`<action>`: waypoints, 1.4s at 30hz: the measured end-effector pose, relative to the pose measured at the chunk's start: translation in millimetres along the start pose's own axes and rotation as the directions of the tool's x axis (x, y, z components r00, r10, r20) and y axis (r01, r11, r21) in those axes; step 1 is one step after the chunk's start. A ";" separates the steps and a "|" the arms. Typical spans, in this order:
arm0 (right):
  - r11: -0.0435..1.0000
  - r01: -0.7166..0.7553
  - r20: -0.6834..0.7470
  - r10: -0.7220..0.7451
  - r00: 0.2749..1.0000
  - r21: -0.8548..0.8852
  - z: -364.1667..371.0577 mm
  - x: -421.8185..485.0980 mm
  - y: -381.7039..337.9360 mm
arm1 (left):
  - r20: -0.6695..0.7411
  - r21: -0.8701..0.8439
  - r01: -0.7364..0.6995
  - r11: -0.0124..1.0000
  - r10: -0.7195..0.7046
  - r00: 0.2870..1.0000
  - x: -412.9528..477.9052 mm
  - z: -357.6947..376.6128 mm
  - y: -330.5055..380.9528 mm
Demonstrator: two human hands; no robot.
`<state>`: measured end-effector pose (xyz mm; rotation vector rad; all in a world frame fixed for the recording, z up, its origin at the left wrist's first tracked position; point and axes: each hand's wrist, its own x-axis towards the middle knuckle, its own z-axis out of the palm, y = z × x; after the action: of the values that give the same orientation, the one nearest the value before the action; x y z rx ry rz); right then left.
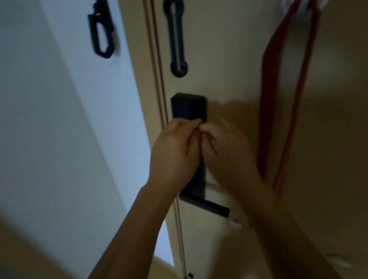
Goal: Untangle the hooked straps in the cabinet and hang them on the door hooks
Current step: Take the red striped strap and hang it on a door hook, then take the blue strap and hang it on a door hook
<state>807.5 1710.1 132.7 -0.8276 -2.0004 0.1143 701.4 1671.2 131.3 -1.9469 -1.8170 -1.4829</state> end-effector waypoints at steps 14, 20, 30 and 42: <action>0.941 0.173 0.598 -0.321 0.734 0.292 84.2 -144.7 -166.3 | -0.188 0.451 0.641 0.621 -0.636 0.748 -244.0 -166.9 -37.2; 0.810 0.253 0.605 -0.568 0.558 0.528 85.5 -242.3 -300.2 | -0.366 0.473 0.789 0.392 -0.727 0.581 -387.0 -265.8 5.2; 0.485 0.300 0.485 -0.871 0.081 0.821 52.3 -411.0 -497.4 | -0.654 0.338 0.940 -0.039 -0.728 0.205 -608.6 -382.1 111.5; 0.127 0.269 0.205 -0.936 -0.284 0.955 54.9 -535.4 -670.2 | -0.842 0.094 0.922 -0.375 -0.524 -0.127 -749.3 -482.7 157.9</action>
<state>603.4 890.6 -27.1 1.5595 -2.8351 0.6049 692.0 782.4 -40.4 0.7001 -2.8334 -0.5289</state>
